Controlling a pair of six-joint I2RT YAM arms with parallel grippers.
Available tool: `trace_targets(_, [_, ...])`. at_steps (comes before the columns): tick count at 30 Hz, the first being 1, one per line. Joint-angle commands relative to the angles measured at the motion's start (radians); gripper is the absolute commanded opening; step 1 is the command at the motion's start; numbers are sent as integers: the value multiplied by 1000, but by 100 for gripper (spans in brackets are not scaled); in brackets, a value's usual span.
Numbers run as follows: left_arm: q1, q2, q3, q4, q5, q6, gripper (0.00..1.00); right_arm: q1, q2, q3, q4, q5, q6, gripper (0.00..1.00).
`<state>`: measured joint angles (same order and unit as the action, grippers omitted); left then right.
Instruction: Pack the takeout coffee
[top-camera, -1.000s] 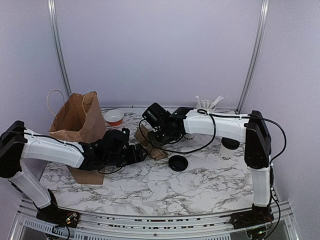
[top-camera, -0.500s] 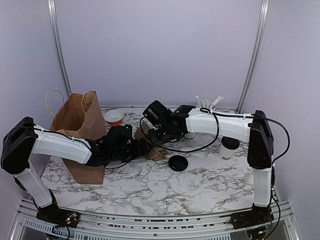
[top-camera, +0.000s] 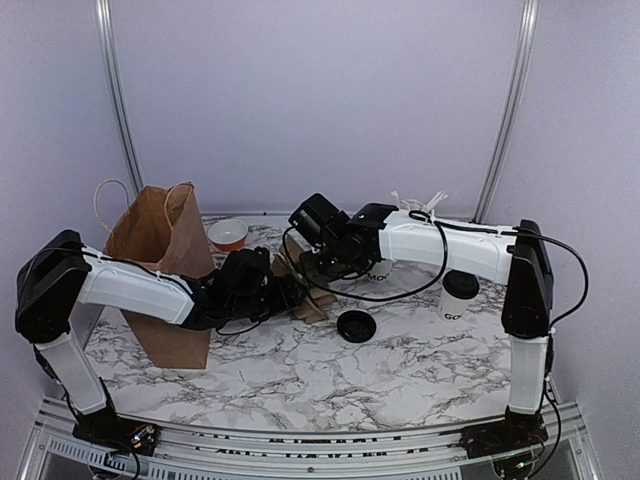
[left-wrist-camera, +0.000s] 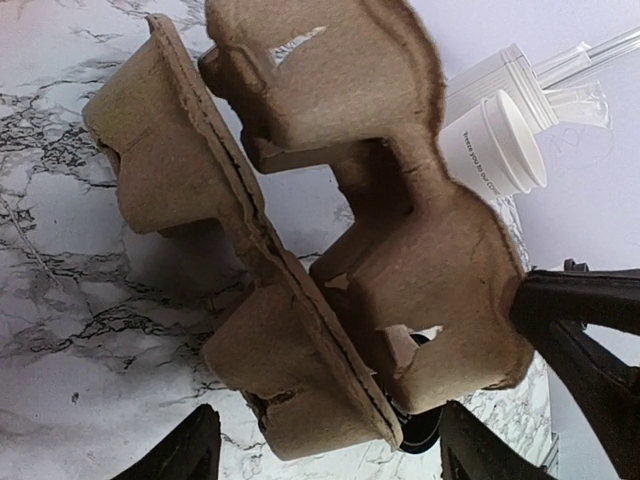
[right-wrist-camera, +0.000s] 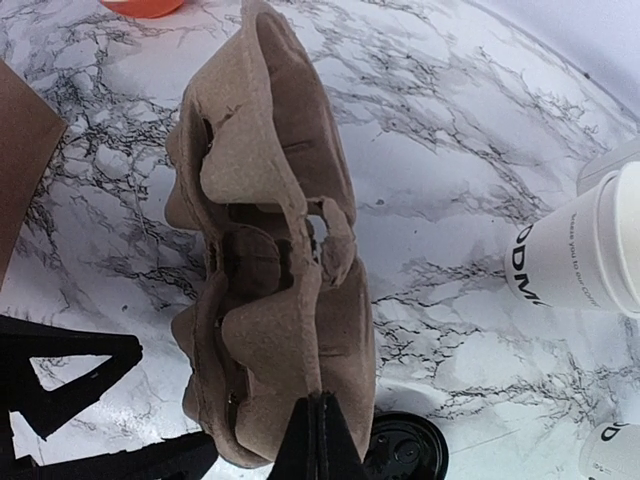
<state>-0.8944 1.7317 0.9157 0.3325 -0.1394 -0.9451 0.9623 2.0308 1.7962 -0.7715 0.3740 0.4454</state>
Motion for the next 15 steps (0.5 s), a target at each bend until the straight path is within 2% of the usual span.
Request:
trace_targets(1, [6, -24, -44, 10, -18, -3, 72, -5, -59, 40, -12, 27, 4, 0])
trace_targets(9, [6, -53, -98, 7, -32, -8, 64, -7, -74, 40, -15, 30, 0, 0])
trace_targets(15, [6, -78, -99, 7, -24, 7, 62, 0, -59, 40, -5, -12, -1, 0])
